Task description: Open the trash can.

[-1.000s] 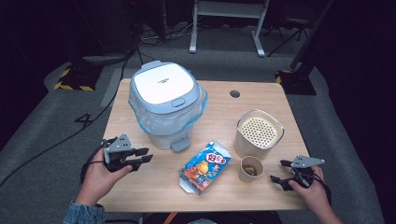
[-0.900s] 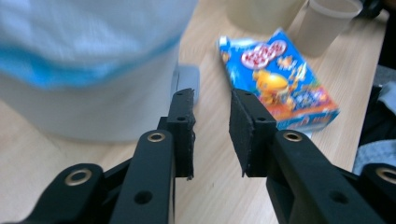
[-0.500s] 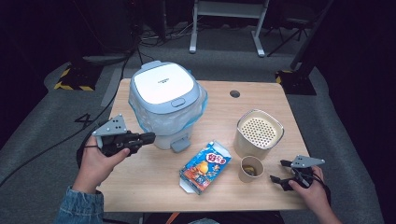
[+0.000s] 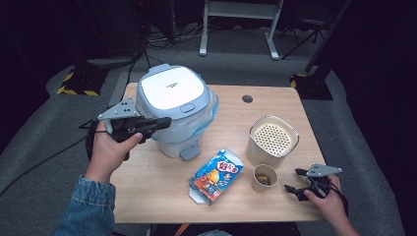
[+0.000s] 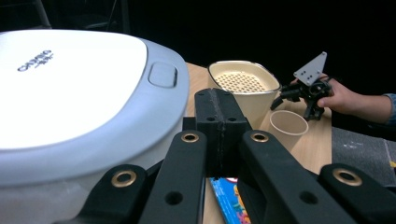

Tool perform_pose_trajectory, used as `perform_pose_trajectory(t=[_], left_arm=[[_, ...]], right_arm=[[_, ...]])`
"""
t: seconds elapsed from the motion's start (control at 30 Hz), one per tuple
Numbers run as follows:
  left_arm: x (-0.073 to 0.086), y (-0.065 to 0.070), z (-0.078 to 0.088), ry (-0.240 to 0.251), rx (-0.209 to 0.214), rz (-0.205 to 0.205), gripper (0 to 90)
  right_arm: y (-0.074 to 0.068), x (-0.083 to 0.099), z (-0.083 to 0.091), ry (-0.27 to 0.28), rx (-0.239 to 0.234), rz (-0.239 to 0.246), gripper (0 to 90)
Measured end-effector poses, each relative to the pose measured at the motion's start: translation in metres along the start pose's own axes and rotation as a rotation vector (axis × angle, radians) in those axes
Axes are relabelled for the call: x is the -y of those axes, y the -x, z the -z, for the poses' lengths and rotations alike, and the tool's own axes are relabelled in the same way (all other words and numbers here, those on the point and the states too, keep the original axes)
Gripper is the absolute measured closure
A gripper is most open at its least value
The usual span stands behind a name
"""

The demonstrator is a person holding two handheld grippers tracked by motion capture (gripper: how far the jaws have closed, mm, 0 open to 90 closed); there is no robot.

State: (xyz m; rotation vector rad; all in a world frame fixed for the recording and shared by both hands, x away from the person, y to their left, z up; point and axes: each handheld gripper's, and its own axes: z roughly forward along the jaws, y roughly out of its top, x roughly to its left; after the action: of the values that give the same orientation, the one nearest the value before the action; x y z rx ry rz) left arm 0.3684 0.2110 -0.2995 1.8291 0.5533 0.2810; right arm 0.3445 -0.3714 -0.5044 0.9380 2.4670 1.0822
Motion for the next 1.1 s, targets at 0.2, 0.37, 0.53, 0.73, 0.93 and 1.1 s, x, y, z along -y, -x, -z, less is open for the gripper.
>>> perform_pose_trajectory(t=[0.2,0.37,0.53,0.73,0.93,1.1], left_arm=[[-0.010,-0.007,-0.017,-0.033,-0.070,0.009,89.9],[-0.015,-0.010,-0.033,-0.054,-0.101,0.000,89.9],[-0.024,-0.007,-0.048,-0.076,-0.103,-0.014,89.9],[-0.031,-0.005,-0.061,-0.097,-0.143,-0.025,90.0],[-0.034,-0.003,-0.064,-0.109,-0.177,-0.022,90.0],[-0.037,0.000,-0.066,-0.149,-0.185,-0.051,90.0]], right_arm=[[0.000,0.000,0.000,0.000,0.000,0.000,14.7],[0.000,0.000,0.000,0.000,0.000,0.000,14.7],[0.000,0.000,0.000,0.000,0.000,-0.001,14.8],[0.000,0.000,0.000,0.001,0.000,-0.001,14.9],[0.000,0.000,0.000,0.000,0.000,-0.001,14.9],[0.000,0.000,0.000,0.000,0.000,-0.002,14.9]])
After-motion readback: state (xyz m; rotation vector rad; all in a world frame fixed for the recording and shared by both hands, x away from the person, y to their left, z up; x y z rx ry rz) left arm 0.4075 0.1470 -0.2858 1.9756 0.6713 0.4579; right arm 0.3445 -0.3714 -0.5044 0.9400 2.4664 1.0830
